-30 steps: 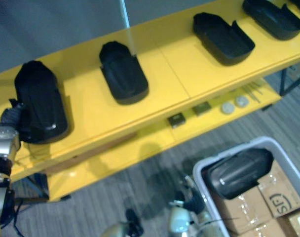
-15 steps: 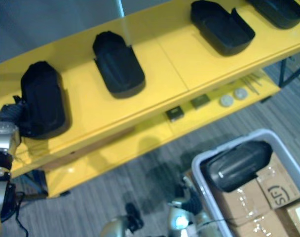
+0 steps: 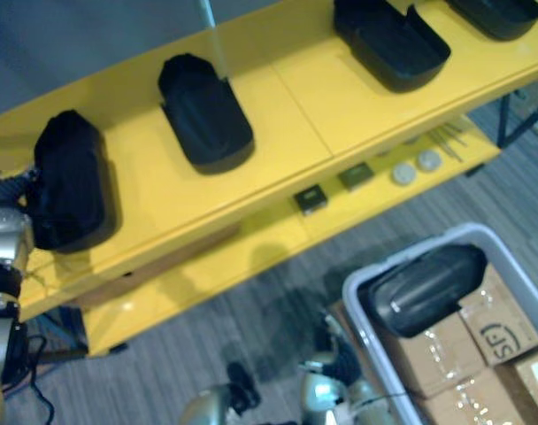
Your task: Walk over and take plastic housings, then place them on the shelf
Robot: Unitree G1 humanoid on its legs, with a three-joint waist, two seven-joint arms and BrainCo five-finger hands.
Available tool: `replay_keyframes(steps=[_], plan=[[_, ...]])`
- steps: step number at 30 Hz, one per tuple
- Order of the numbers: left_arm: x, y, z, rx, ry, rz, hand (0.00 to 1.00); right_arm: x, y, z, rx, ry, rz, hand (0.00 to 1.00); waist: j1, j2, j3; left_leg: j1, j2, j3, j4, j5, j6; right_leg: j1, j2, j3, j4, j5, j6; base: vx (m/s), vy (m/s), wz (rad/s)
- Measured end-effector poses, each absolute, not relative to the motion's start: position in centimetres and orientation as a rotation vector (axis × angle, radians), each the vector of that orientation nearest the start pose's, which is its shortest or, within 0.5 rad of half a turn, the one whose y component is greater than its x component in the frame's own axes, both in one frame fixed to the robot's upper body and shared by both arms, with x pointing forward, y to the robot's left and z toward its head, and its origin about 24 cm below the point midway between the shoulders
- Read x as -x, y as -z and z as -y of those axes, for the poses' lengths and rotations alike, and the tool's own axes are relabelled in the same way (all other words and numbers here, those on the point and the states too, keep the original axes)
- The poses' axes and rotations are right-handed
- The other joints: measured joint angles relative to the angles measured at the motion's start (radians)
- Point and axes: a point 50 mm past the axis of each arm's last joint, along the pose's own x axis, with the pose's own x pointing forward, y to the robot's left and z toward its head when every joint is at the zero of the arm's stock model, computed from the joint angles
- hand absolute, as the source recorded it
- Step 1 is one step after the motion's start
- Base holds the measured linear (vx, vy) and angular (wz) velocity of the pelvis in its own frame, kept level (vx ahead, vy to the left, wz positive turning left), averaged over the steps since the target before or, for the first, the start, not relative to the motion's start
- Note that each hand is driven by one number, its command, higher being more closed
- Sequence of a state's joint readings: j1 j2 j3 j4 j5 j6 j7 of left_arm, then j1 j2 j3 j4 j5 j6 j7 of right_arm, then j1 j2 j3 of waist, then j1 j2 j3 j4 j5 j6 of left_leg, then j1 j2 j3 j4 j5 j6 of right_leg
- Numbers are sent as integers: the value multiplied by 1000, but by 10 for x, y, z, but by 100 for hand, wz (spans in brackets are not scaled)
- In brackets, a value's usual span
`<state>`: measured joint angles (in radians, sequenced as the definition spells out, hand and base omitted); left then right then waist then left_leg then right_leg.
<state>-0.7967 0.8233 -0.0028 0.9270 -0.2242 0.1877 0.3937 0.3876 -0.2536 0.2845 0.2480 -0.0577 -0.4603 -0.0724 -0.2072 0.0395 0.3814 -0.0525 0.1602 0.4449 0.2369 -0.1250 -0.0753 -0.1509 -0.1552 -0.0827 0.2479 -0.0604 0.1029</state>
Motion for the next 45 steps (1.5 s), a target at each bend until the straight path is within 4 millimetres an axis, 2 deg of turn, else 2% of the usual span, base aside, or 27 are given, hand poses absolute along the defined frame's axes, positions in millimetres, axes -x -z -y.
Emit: replay_keyframes(steps=[4,7,8,11,13,16,17,18,20,21,23,24,26,28,31,33,34,35,36,38,39,41,44,45], plan=[[-331,-180,-384,-373,-890,-83,0,-135,48,153,249,-174,-181,0,2,0,-1,23,-1,-5,-12,0,0,33,0,-7,-21,3,1,1,0,1],[-332,-194,-382,-338,-908,-16,0,-136,45,153,261,-111,-142,0,1,1,-3,35,-5,-17,-23,0,0,61,0,-23,-47,10,5,30,5,12],[-334,-202,-380,-329,-906,19,0,-137,42,154,270,-77,-114,0,4,1,-6,36,-7,-22,-30,1,0,69,0,-28,-62,15,7,34,14,10],[-334,-205,-380,-325,-903,47,0,-143,28,156,277,50,-26,0,16,5,-38,52,-14,-17,-56,4,-3,91,0,-29,-107,32,9,76,30,0],[-335,-210,-377,-315,-889,98,0,-152,1,158,235,180,129,0,23,3,-76,62,-18,-16,-69,4,-3,118,0,-33,-146,43,13,102,31,1],[-329,-226,-368,-304,-847,271,0,-162,-54,165,203,300,438,0,33,0,-124,92,-24,-26,-96,5,-4,162,-1,-54,-183,46,14,109,16,11],[-322,-229,-363,-284,-829,354,0,-163,-72,169,231,350,546,0,45,-1,-148,108,-26,-27,-109,5,-5,179,1,-60,-192,46,15,118,8,13],[-317,-231,-359,-265,-822,408,0,-163,-81,170,254,380,602,0,50,-1,-156,121,-27,-29,-119,7,-7,193,2,-67,-197,46,15,110,1,20],[-292,-227,-336,-169,-800,613,0,-162,-110,183,320,510,785,0,69,2,-202,147,-33,-69,-152,12,-13,247,2,-117,-217,46,15,104,10,46],[-283,-225,-331,-147,-807,664,0,-162,-116,187,320,550,820,0,75,1,-209,162,-35,-81,-164,15,-13,259,2,-131,-220,46,15,124,24,48],[-241,-205,-308,-45,-867,800,0,-165,-142,201,280,696,977,0,119,0,-241,175,-42,-118,-177,17,-13,296,0,-174,-228,46,15,105,23,50],[-230,-197,-303,-27,-890,809,0,-166,-148,203,263,719,1017,0,127,0,-249,175,-43,-133,-177,17,-13,305,0,-192,-229,46,15,76,4,64],[-196,-171,-294,-13,-1014,803,0,-169,-168,202,199,731,1125,0,166,-4,-264,178,-49,-177,-177,17,-13,344,-1,-242,-240,46,15,67,-11,66],[-169,-150,-291,-74,-1153,752,0,-178,-181,196,95,650,1163,0,207,-12,-269,185,-50,-218,-179,17,-12,374,0,-282,-245,46,15,11,-13,57],[-146,-126,-297,-248,-1312,643,0,-195,-193,181,-72,405,1138,0,251,-24,-283,177,-63,-259,-201,36,-10,395,-1,-333,-259,46,15,-38,-38,51],[-138,-91,-310,-322,-1419,452,0,-222,-194,154,-176,116,1031,0,276,-31,-299,152,-77,-297,-235,69,-10,380,-2,-365,-263,46,15,-57,-40,41],[-137,-78,-313,-333,-1443,389,0,-229,-193,146,-190,53,996,0,284,-32,-298,152,-80,-298,-245,77,-9,378,-3,-367,-264,46,15,-77,-20,22],[-132,-51,-316,-345,-1474,249,0,-240,-189,128,-210,-66,924,0,303,-36,-297,154,-85,-301,-264,90,-8,377,-5,-381,-264,46,15,-72,-15,13],[-130,-38,-315,-349,-1478,183,0,-244,-186,119,-215,-120,890,0,308,-42,-297,153,-86,-304,-271,96,-9,377,-5,-386,-264,46,15,-84,-19,19],[-109,11,-310,-350,-1471,-81,0,-254,-174,78,-223,-326,754,0,331,-74,-310,143,-91,-326,-295,114,-7,363,-5,-399,-264,46,15,-59,-16,20],[-105,21,-308,-342,-1458,-140,0,-255,-172,69,-221,-366,730,0,332,-86,-317,137,-92,-330,-301,118,-8,358,-5,-409,-263,46,15,-28,-14,24],[-87,58,-296,-307,-1360,-357,0,-261,-165,38,-215,-474,644,0,348,-109,-316,133,-96,-345,-314,130,-6,351,-7,-420,-254,46,15,-12,-3,20],[-68,93,-276,-260,-1180,-580,0,-264,-157,8,-217,-553,568,0,362,-113,-318,135,-106,-354,-313,135,2,354,-23,-438,-239,45,14,-19,25,15],[-64,100,-272,-239,-1143,-625,0,-263,-156,1,-213,-576,551,0,363,-113,-318,134,-109,-354,-312,135,2,354,-27,-438,-240,45,14,-9,47,-1]])
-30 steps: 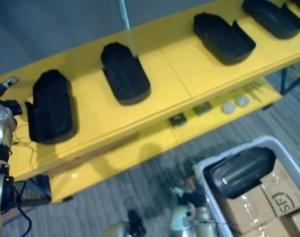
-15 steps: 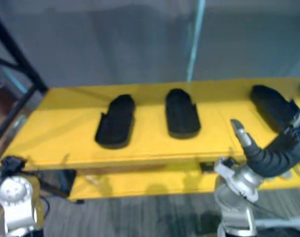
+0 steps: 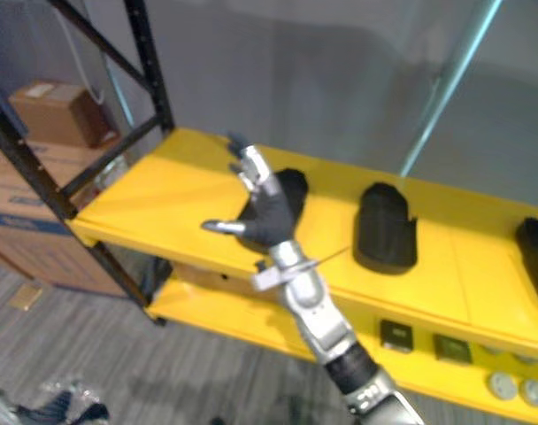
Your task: Walk over and take plastic housings, then place them on the shelf
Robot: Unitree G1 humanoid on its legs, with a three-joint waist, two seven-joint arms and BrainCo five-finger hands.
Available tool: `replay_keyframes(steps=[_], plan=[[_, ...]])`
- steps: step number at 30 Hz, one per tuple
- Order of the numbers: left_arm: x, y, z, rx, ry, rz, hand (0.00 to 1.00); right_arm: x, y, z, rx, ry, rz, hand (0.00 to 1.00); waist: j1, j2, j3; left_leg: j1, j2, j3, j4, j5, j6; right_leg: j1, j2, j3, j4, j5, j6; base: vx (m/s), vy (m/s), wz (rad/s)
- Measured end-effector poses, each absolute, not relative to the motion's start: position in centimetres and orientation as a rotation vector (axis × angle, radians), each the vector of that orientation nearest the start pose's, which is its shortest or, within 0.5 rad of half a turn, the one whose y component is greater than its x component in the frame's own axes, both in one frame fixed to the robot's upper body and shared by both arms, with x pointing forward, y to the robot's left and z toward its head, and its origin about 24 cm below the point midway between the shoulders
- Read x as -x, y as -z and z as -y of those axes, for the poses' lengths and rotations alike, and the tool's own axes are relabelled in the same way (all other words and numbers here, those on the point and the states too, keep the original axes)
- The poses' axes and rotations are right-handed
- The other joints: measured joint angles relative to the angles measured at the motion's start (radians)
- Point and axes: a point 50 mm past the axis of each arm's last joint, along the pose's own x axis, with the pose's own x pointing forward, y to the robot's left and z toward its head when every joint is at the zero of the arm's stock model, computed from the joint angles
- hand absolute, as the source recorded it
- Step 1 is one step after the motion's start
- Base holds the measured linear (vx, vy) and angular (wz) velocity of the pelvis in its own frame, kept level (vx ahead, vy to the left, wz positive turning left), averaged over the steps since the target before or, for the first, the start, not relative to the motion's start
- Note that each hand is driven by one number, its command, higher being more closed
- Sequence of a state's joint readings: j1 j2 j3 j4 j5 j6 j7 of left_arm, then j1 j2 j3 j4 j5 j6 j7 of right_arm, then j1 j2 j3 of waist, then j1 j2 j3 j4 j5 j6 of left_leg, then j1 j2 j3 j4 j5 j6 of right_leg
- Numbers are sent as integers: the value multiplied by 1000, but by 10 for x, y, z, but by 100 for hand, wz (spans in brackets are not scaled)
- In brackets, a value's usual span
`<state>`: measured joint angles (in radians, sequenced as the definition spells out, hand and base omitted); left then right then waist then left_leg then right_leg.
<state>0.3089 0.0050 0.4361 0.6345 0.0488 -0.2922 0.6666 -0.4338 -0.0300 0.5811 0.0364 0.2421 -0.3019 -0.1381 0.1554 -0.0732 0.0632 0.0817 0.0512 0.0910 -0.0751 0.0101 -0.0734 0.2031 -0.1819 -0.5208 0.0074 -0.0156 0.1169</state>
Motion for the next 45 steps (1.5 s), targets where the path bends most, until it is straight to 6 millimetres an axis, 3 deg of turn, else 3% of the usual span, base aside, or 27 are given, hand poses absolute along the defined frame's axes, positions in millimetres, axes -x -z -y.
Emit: replay_keyframes(steps=[5,9,12,15,21,24,29,35,39,45], plan=[[-36,137,-240,-95,-901,-883,0,-253,-132,-43,-166,-736,412,0,10,13,8,-12,-8,-1,18,1,2,0,-7,0,-4,0,-1,-10,4,-1],[-29,147,-223,-17,-819,-950,0,-244,-111,-67,-111,-777,306,0,26,34,22,-15,-6,-10,33,0,2,10,-5,-1,-9,-6,-5,-51,-22,1],[-28,149,-220,-1,-783,-953,0,-244,-99,-77,-69,-709,256,0,31,51,35,-31,-7,-31,33,8,-2,8,-6,-15,-9,-15,-12,-72,-29,17],[-29,150,-217,27,-759,-948,0,-251,-94,-76,3,-616,264,0,52,62,62,-35,-6,-41,32,19,-7,9,-6,-28,-6,-25,-5,-58,-29,11],[-31,151,-211,65,-691,-944,0,-264,-87,-64,61,-475,259,0,66,79,103,-55,-3,-60,36,34,-6,5,-2,-51,3,-33,-2,-30,-21,13],[-38,152,-206,97,-611,-931,0,-276,-98,-57,77,-411,306,0,76,87,121,-86,0,-74,53,36,-7,-20,0,-54,14,-29,4,-6,-10,9],[-52,152,-194,202,-483,-906,0,-297,-128,-46,83,-335,400,0,77,138,192,-119,3,-85,86,36,-7,-36,-1,-64,37,-34,0,-26,-5,8],[-64,150,-192,196,-392,-888,0,-304,-139,-44,101,-331,424,0,75,155,232,-154,9,-85,117,34,-6,-88,-14,-55,111,-69,-5,-17,-2,-1],[-73,149,-188,207,-357,-863,0,-306,-144,-46,129,-353,426,0,65,181,276,-151,10,-85,133,33,-6,-103,-32,-49,172,-98,-6,-52,-2,-1],[-76,147,-186,220,-340,-849,0,-306,-140,-50,165,-396,391,0,55,189,298,-173,13,-82,149,31,-6,-147,-47,-36,229,-130,-10,-52,-13,-2]])
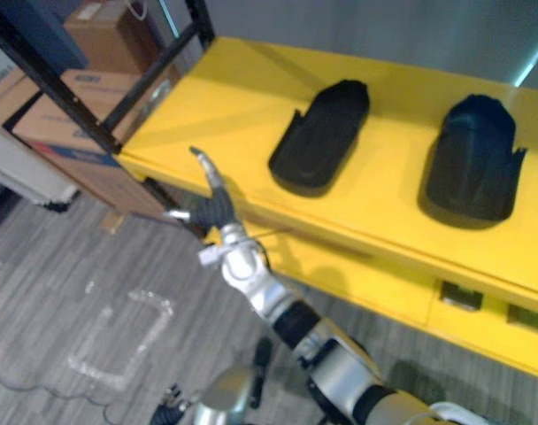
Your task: Walk over and take plastic housings, then place them on the shelf
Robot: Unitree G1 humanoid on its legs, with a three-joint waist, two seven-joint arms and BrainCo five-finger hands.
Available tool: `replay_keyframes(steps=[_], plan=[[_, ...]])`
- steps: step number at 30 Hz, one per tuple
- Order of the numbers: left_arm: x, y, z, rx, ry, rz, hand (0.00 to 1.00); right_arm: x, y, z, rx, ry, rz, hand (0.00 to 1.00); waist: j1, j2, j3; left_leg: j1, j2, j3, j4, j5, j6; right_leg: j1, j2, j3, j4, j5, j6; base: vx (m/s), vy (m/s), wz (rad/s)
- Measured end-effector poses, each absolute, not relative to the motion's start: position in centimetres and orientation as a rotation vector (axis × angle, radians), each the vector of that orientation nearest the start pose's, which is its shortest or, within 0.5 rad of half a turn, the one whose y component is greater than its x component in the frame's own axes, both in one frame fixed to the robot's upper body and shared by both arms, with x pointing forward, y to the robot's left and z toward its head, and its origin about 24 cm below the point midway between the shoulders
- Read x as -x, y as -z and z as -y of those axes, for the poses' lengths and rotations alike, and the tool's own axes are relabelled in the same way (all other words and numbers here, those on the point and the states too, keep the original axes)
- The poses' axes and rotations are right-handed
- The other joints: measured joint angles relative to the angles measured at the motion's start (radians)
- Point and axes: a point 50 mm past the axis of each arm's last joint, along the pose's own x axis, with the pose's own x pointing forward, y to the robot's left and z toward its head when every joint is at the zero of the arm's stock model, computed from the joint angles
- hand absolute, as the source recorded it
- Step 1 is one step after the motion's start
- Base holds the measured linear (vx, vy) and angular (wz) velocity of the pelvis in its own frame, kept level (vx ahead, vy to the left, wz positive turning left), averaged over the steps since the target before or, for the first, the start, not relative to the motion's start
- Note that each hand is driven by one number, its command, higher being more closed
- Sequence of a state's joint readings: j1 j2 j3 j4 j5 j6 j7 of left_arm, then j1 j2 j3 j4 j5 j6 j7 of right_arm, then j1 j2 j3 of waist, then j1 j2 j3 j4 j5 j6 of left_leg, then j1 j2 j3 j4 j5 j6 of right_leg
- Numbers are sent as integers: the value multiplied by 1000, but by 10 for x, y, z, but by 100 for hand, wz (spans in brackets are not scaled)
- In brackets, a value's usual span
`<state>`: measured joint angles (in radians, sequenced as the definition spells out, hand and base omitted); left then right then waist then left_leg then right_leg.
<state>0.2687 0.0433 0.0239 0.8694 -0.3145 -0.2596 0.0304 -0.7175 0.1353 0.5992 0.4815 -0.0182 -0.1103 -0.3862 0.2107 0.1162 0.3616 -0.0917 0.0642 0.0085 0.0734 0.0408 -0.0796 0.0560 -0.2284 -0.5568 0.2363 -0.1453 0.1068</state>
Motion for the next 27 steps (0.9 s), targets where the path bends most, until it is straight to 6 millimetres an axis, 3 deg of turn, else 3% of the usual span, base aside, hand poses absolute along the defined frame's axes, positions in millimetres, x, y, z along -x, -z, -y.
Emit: replay_keyframes(steps=[6,9,13,19,27], plan=[[-82,145,-188,219,-343,-826,0,-313,-132,-44,185,-356,335,0,-1,9,39,-16,0,-1,18,0,-2,-31,-16,5,63,-26,-5,-4,-9,1],[-84,145,-188,236,-352,-820,0,-326,-127,-32,177,-269,284,0,1,10,50,-39,-2,-6,38,-4,-3,-54,-25,4,93,-41,-9,-25,-20,6],[-85,144,-189,235,-352,-818,0,-343,-134,-15,131,-171,270,0,3,10,55,-52,-4,-11,44,-4,-3,-68,-32,2,110,-45,-12,-15,-7,3],[-98,141,-186,232,-326,-788,0,-353,-150,-8,78,-132,305,0,20,30,79,-87,-3,-31,75,-7,-2,-84,-35,-14,135,-58,-14,-48,-9,8],[-98,142,-185,219,-305,-797,0,-355,-164,-6,-17,-128,346,0,28,30,80,-97,-4,-30,78,-5,-2,-96,-38,-13,141,-59,-14,-9,0,0]])
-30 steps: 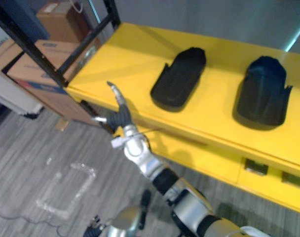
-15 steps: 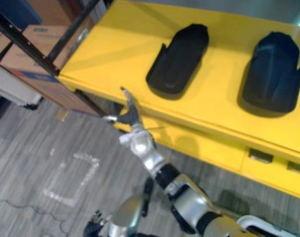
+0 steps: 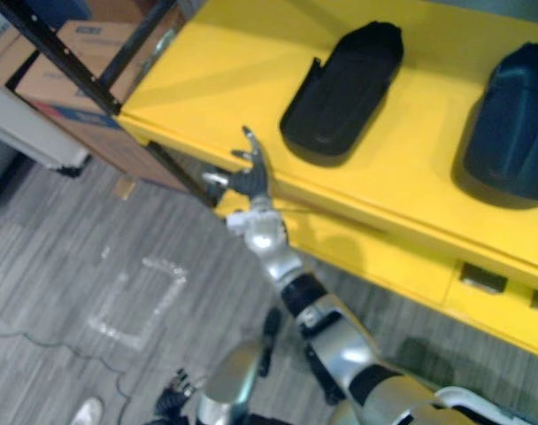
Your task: Walk over and take plastic housings, then place them on the shelf
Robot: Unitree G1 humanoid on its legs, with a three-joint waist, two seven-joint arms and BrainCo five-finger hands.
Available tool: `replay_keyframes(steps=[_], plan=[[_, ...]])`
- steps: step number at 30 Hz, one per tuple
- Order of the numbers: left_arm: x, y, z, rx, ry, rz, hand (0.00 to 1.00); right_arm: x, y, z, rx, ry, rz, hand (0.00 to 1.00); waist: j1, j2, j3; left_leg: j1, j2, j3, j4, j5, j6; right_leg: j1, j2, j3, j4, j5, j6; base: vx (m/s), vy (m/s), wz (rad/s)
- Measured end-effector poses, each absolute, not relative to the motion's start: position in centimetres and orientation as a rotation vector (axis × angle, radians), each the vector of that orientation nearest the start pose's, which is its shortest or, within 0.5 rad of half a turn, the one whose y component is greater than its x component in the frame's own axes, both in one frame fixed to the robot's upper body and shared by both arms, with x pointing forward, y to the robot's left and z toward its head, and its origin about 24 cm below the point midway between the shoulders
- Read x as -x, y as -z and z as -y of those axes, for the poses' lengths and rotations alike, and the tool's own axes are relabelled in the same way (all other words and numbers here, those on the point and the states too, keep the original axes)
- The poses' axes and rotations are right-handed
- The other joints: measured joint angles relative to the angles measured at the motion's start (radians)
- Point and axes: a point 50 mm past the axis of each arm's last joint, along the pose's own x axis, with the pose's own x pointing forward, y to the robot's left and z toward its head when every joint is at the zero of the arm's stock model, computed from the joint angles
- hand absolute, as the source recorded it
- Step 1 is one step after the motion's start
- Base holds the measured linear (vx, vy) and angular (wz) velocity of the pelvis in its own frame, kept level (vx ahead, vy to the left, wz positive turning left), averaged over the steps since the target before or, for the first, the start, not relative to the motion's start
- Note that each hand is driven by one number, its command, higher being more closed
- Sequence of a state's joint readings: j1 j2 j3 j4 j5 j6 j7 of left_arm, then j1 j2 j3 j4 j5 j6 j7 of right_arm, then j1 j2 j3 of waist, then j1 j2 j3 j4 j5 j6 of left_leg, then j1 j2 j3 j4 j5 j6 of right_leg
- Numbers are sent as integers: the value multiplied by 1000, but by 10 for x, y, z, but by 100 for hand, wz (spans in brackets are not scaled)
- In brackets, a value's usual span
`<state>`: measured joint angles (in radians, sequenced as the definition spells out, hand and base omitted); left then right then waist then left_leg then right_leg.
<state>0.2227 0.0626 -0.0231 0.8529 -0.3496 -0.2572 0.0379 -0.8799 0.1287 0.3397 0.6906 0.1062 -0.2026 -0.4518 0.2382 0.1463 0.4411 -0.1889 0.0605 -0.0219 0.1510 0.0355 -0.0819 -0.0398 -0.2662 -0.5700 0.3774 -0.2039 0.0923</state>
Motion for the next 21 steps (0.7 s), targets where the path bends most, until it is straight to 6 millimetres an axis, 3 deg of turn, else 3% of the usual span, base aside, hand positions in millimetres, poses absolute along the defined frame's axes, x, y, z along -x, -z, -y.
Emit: replay_keyframes(steps=[4,6,9,13,16,21], plan=[[-101,142,-185,222,-302,-798,0,-363,-198,3,-107,-134,440,0,-3,5,3,-3,0,5,1,0,0,-7,0,7,3,2,2,10,0,-2],[-105,141,-184,222,-296,-789,0,-361,-202,-1,-130,-194,461,0,-5,8,4,-2,2,6,2,0,0,-8,0,9,5,2,2,31,-13,-4],[-108,140,-184,221,-291,-780,0,-344,-210,-26,-109,-436,506,0,-7,6,5,4,10,12,2,0,-1,-7,8,17,7,1,0,45,-34,-11],[-106,141,-184,214,-289,-788,0,-301,-214,-75,-16,-784,544,0,-6,4,10,36,22,27,2,-9,-6,29,23,19,-14,-1,-4,10,-13,-4],[-106,141,-185,211,-292,-784,0,-300,-207,-79,18,-807,506,0,-3,-7,17,40,24,24,1,-9,-6,35,25,15,-15,-5,-7,-48,-14,3],[-106,140,-189,202,-298,-781,0,-309,-206,-70,-7,-757,478,0,-5,-24,28,33,22,26,2,-9,-6,34,24,14,-24,0,-1,-36,10,0]])
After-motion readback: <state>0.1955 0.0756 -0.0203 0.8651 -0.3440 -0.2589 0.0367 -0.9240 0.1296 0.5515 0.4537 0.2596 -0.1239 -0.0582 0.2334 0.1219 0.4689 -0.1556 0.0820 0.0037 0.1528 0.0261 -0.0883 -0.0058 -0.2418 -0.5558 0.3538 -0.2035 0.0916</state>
